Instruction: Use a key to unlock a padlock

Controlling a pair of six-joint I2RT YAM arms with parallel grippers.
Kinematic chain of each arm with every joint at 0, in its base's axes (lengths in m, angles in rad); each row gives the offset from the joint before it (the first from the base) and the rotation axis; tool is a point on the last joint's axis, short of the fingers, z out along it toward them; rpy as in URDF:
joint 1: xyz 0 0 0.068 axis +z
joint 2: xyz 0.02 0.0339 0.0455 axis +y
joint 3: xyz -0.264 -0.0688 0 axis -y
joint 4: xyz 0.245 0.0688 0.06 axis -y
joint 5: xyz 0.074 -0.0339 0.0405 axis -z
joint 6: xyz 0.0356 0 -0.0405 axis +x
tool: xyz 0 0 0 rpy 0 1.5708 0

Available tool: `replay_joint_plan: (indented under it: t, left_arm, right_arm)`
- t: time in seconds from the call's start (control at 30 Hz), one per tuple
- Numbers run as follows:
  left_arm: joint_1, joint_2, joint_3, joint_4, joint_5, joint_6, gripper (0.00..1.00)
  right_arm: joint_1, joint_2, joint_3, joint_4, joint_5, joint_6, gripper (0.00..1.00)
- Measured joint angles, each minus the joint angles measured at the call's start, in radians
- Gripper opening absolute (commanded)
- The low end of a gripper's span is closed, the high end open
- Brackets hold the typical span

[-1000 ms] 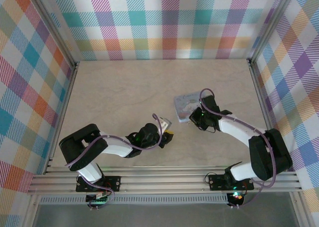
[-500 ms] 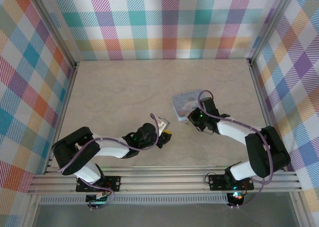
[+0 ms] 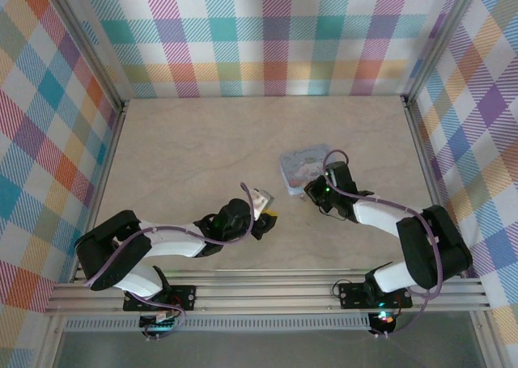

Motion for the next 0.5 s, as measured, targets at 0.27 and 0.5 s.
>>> replay_joint_plan:
  t: [0.27,0.5]
  left_arm:
    - [0.0,-0.011,0.0,-0.019,-0.021,0.0,0.32]
    - [0.0,-0.098,-0.029,-0.021,-0.053,0.0,0.32]
  right_arm:
    - [-0.031,-0.051,0.0,-0.159,0.028,-0.014,0.0]
    - [-0.085,-0.114,0.026,-0.252,0.03,-0.055,0.0]
